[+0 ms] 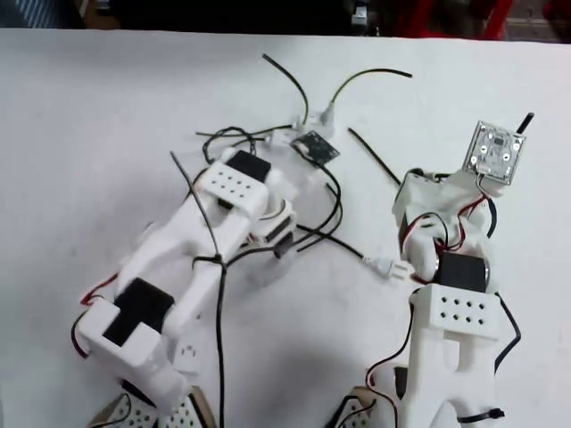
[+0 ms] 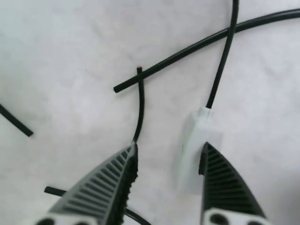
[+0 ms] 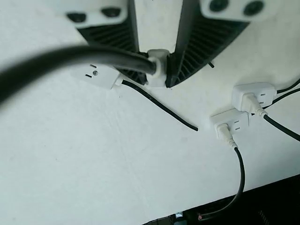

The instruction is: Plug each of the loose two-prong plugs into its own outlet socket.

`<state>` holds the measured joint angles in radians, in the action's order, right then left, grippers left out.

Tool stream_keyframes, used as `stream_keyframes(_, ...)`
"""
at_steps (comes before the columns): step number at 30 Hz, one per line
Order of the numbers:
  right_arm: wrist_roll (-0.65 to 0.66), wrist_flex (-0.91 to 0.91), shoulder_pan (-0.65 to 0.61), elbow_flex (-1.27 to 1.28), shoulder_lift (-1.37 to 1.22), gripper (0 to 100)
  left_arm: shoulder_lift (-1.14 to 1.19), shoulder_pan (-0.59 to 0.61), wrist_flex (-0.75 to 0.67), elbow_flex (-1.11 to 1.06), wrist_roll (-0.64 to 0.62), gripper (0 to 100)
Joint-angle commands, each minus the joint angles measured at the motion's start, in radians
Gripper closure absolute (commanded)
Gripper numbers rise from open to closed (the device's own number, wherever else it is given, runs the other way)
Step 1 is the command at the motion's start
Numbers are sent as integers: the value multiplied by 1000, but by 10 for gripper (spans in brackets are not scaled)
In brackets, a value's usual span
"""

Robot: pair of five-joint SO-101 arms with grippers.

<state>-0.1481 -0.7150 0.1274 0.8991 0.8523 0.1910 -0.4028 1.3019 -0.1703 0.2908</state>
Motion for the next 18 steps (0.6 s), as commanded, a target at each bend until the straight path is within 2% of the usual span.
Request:
stream_keyframes(1, 5, 19, 2, -49, 21, 981, -7, 13, -3, 9, 14, 780)
stream_keyframes(5, 5, 19, 2, -49, 22, 981, 8, 13, -38, -29, 17, 779)
stream_keyframes(10, 5, 19, 2, -49, 22, 981, 97, 99, -130, -52, 37, 778)
stream_keyframes(18, 5, 19, 2, -49, 21, 981, 206, 186, -51, 120, 69, 780)
